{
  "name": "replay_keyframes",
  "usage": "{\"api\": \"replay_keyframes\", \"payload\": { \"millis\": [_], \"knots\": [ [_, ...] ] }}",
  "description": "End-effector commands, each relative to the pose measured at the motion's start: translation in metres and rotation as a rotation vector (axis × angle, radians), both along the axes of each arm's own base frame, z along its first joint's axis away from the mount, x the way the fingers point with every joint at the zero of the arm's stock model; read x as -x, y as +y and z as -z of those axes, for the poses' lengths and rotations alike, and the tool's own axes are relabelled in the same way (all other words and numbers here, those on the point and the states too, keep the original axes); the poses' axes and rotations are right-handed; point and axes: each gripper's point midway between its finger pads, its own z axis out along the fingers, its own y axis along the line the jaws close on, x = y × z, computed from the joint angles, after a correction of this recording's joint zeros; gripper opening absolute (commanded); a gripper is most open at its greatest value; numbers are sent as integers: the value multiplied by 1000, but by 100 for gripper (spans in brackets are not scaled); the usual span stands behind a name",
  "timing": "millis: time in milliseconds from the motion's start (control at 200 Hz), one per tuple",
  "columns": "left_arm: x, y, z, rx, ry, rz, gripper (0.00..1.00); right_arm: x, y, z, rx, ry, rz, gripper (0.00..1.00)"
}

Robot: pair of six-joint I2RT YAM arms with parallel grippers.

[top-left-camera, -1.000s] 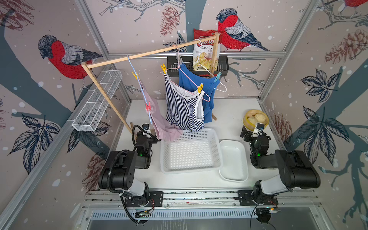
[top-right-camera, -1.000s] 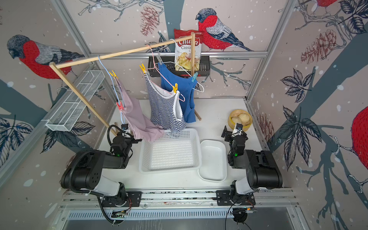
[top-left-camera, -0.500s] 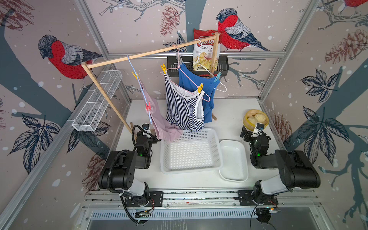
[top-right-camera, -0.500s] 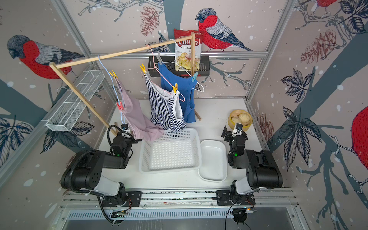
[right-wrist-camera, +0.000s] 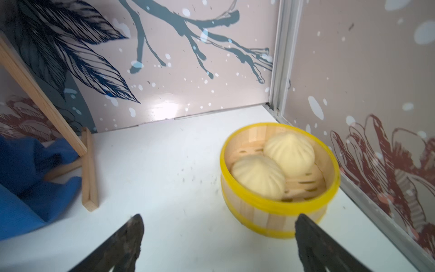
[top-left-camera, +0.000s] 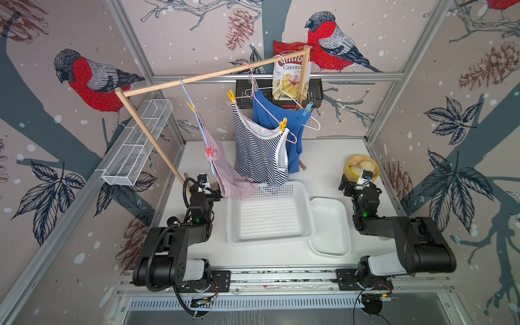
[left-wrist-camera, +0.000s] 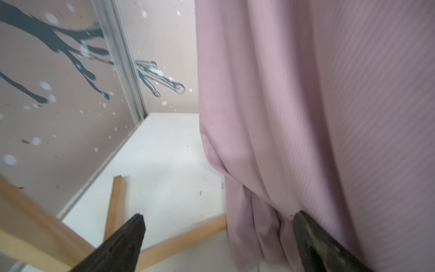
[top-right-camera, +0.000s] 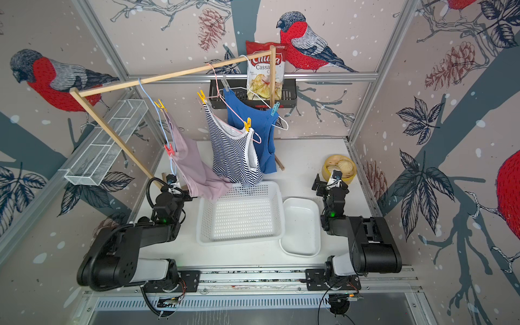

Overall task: Remove the clothespins securing tank tops to the hanger
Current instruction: Pick up the hanger from the clothesline.

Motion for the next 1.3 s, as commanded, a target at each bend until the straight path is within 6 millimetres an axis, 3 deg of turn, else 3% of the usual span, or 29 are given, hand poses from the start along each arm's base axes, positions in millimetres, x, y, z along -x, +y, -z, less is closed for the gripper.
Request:
{"api": "replay_keyframes", "payload": {
  "millis": [0,255,405,525,830,1081,1176,1291],
  "knots": [
    [14,17,-10,68,-9,-127,97,-5,-2,11,55,125,76,100],
    [30,17,-25,241,18,-156,96,-13,22,5,-28,233,76,100],
    [43,5,-56,405,-38,-85,95,-8,30,-7,-107,230,37,100],
    [55,4,-75,437,5,-87,94,-5,42,-21,-174,208,-27,100],
    [115,2,-163,535,-134,-31,92,19,75,-65,-277,127,-185,100],
    [163,-24,-271,476,-231,167,88,36,113,-90,-274,124,-310,100],
    [167,-35,-299,426,-189,226,88,43,124,-96,-269,124,-350,100],
    [153,-45,-299,382,-36,252,87,48,136,-100,-256,133,-396,100]
  ]
}}
